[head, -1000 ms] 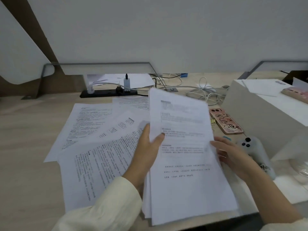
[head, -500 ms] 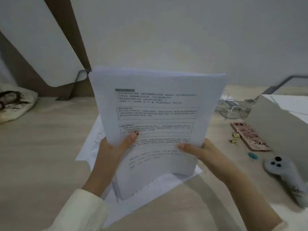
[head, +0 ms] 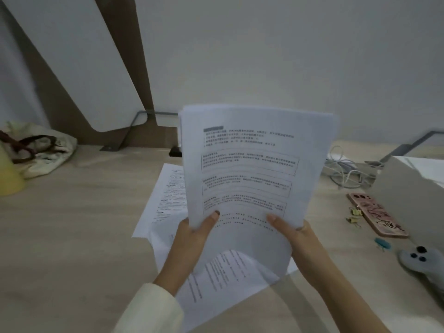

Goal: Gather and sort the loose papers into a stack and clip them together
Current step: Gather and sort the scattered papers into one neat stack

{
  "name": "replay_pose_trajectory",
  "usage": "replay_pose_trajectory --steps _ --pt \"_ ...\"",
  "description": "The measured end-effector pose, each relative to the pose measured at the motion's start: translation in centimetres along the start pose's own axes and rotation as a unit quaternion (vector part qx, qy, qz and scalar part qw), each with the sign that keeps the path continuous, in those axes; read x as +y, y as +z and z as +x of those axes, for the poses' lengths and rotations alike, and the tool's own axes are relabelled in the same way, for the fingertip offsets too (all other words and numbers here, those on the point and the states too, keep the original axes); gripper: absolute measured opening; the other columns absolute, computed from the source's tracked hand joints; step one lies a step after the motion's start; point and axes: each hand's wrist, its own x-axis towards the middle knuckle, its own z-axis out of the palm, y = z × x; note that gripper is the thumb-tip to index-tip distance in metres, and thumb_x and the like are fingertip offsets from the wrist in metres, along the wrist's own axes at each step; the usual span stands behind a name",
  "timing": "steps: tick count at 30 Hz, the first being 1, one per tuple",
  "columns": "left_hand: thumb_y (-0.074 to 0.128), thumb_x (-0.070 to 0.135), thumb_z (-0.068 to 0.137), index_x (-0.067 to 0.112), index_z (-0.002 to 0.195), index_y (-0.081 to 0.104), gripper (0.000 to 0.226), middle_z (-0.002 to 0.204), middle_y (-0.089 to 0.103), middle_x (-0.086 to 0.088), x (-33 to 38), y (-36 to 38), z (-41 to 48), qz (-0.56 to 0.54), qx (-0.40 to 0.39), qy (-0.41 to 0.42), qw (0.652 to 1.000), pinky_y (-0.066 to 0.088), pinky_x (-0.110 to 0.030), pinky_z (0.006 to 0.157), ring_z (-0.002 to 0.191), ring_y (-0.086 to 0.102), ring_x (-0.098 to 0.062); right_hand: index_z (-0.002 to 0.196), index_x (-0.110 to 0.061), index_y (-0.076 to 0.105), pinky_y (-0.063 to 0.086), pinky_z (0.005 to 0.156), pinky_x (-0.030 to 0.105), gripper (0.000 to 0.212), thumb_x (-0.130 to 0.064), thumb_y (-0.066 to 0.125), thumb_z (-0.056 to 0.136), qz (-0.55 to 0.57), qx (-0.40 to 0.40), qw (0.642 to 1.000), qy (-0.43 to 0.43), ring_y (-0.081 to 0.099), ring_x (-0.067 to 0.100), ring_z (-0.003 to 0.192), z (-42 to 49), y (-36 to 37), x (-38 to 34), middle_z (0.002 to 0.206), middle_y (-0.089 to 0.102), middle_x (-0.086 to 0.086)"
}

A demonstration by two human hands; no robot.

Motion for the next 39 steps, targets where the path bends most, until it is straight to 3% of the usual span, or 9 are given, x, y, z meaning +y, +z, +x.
replay_pose_trajectory --steps 5,11,17,20,25,28,33,36,39 --pt "0.063 0.022 0.086 0.031 0.085 0.067 0.01 0.073 0.074 0.019 2.9 -4.1 0.6 0.015 0.067 0.046 0.997 0.054 -0.014 0.056 0.068 0.07 -0.001 0.109 -0.022 0.066 0.057 0.078 0.038 0.024 -0.024 0.061 0.086 0.003 0.015 1.0 -0.018 0.072 0.019 0.089 1.9 3.7 -1.1 0.1 0.075 -0.003" --pt "0.057 0.024 0.09 0.023 0.101 0.064 0.013 0.085 0.067 0.013 5.3 -14.0 0.9 0.144 0.192 0.065 0.969 0.048 -0.013 0.05 0.066 0.068 -0.002 0.123 -0.025 0.057 0.05 0.095 0.046 0.031 -0.016 0.051 0.093 -0.042 -0.098 0.993 0.052 0.065 0.021 0.105 2.8 12.7 2.0 0.118 0.068 -0.001" --pt "0.047 0.024 0.094 0.017 0.145 0.024 0.057 0.153 0.027 -0.008 4.1 -21.6 0.4 0.505 0.293 0.066 0.809 0.029 -0.043 0.11 0.137 0.028 -0.028 0.128 -0.011 0.055 0.045 0.102 0.044 0.042 0.004 0.045 0.09 0.071 -0.179 0.968 0.161 0.059 0.027 0.113 3.9 22.0 5.4 0.127 0.062 0.008" --pt "0.037 0.04 0.091 0.02 0.146 0.024 0.06 0.157 0.019 -0.004 1.9 -22.0 -0.1 0.577 0.185 0.091 0.79 0.009 -0.04 0.118 0.145 0.011 -0.02 0.123 -0.01 0.058 0.048 0.099 0.042 0.041 -0.004 0.052 0.083 0.068 -0.181 0.957 0.215 0.062 0.025 0.108 4.3 25.6 7.8 0.121 0.065 0.005" --pt "-0.02 0.084 0.056 0.043 0.142 0.004 0.098 0.157 0.0 0.015 -3.8 -22.3 -1.3 0.574 0.073 -0.029 0.815 -0.006 -0.027 0.116 0.144 -0.007 -0.005 0.122 0.002 0.057 0.045 0.101 0.045 0.035 0.006 0.048 0.089 0.109 -0.198 0.93 0.29 0.058 0.036 0.112 4.0 27.8 9.8 0.12 0.062 0.021" --pt "-0.041 0.078 0.044 0.046 0.132 -0.012 0.098 0.149 -0.014 0.02 -5.2 -23.5 -1.8 0.624 0.06 -0.031 0.778 -0.011 -0.025 0.114 0.136 -0.015 0.002 0.116 0.002 0.056 0.052 0.088 0.039 0.028 0.004 0.043 0.092 0.077 -0.233 0.923 0.298 0.062 0.031 0.102 4.1 27.1 8.9 0.112 0.064 0.019" --pt "-0.034 0.081 0.05 0.036 0.138 -0.011 0.101 0.148 -0.015 0.017 -4.4 -23.4 -2.1 0.636 0.039 -0.041 0.77 -0.012 -0.023 0.112 0.139 -0.014 -0.003 0.114 -0.004 0.056 0.056 0.084 0.035 0.026 -0.002 0.054 0.088 -0.036 -0.26 0.93 0.259 0.067 0.027 0.095 4.2 21.9 5.8 0.113 0.067 0.022" --pt "0.008 0.063 0.089 0.03 0.148 -0.002 0.068 0.157 -0.013 0.007 -2.5 -21.9 -2.0 0.633 0.001 -0.104 0.767 -0.007 -0.029 0.116 0.145 -0.012 -0.011 0.109 -0.001 0.061 0.058 0.08 0.034 0.022 -0.002 0.052 0.088 -0.025 -0.243 0.941 0.235 0.07 0.025 0.088 4.2 17.9 4.5 0.103 0.071 0.021" --pt "0.03 0.042 0.098 0.026 0.149 0.007 0.058 0.159 -0.004 0.004 0.0 -18.5 -1.4 0.596 -0.043 -0.103 0.795 -0.005 -0.03 0.116 0.145 -0.01 -0.01 0.105 -0.002 0.064 0.058 0.079 0.031 0.021 -0.002 0.048 0.09 -0.022 -0.206 0.953 0.22 0.071 0.024 0.086 4.0 14.3 4.1 0.093 0.074 0.015"
